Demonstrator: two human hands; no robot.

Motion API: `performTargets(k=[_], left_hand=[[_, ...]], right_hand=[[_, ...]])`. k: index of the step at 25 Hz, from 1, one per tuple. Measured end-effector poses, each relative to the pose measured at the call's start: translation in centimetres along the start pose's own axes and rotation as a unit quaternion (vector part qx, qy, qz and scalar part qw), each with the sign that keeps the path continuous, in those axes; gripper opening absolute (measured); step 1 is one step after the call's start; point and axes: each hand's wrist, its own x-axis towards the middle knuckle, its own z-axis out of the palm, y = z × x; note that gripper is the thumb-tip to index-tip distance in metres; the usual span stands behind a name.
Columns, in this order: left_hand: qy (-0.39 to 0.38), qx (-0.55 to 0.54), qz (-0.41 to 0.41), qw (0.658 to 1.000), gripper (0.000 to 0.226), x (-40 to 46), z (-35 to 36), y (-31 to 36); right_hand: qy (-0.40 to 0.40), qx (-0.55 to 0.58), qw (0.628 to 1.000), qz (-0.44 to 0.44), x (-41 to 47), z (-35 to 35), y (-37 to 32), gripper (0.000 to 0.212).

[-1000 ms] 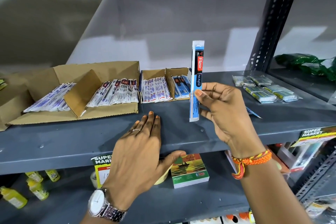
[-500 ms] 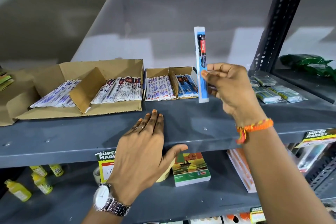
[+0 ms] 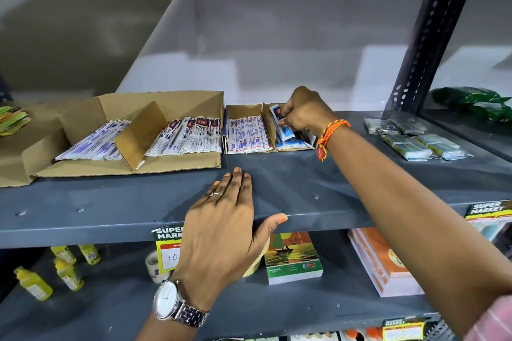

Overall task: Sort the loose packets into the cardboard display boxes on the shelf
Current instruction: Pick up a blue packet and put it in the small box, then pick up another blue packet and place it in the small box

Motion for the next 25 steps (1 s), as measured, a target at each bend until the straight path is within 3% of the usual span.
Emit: performTargets(k=[12,16,18,20,23,25], left_hand=[[0.007,-0.003,0.006,1.000,0.090,0.1,0.1,-0.1],[0.002,-0.003,0.007,1.000,0.091,0.1,0.0,-0.1],[0.004,-0.002,0.004,1.000,0.090,0.1,0.0,0.0],[0.005,-0.003,0.003,1.000,0.090,0.1,-0.1,0.0],[0.006,-0.006,0.004,1.000,0.091,0.0,-0.1,0.1],[0.002,-0.007,0.001,1.000,0.092,-0.1,-0.2,0.1]], right_hand=[[-0.011,-0.106,0.994,-0.040,-0.7,2.6,-0.4,0.017],[0.026,-0.018,0.999,-0.036,-2.2,-0.5,-0.1,0.014],[0.103,0.017,0.995,-0.003,-4.1,-3.3,1.8,0.014],[0.145,-0.029,0.987,0.070,-6.3,-5.1,4.9,0.019],[0.126,-0.136,0.965,0.183,-9.4,-5.2,7.8,0.033],[0.114,-0.146,0.958,0.217,-10.3,-4.7,8.2,0.035]])
